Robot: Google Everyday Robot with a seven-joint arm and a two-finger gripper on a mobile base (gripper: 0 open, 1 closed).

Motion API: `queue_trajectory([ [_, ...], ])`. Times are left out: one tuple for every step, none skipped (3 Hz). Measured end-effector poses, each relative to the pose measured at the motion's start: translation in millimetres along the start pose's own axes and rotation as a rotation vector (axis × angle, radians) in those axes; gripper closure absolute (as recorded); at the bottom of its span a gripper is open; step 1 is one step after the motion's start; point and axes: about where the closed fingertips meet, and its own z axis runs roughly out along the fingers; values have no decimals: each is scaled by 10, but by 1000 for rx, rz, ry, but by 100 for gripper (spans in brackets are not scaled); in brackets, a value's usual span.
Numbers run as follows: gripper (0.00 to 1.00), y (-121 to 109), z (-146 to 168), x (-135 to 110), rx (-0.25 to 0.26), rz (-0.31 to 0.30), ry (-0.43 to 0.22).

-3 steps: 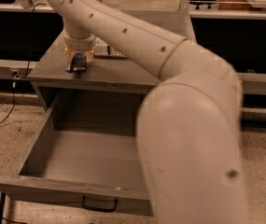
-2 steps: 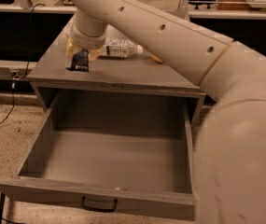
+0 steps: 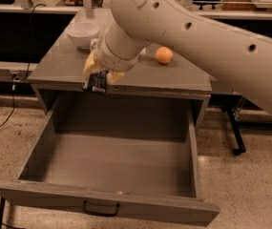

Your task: Place rxbar blueberry into top drawer

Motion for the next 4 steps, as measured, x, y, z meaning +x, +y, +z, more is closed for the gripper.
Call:
queue_trajectory([
  [100,293,3,-373,-40,17,-53],
  [100,691,171,-656,-105,40,-113],
  [100,1173,425,-856,-167,46,-131],
  [100,1218,462,-894,-175,43,-136],
])
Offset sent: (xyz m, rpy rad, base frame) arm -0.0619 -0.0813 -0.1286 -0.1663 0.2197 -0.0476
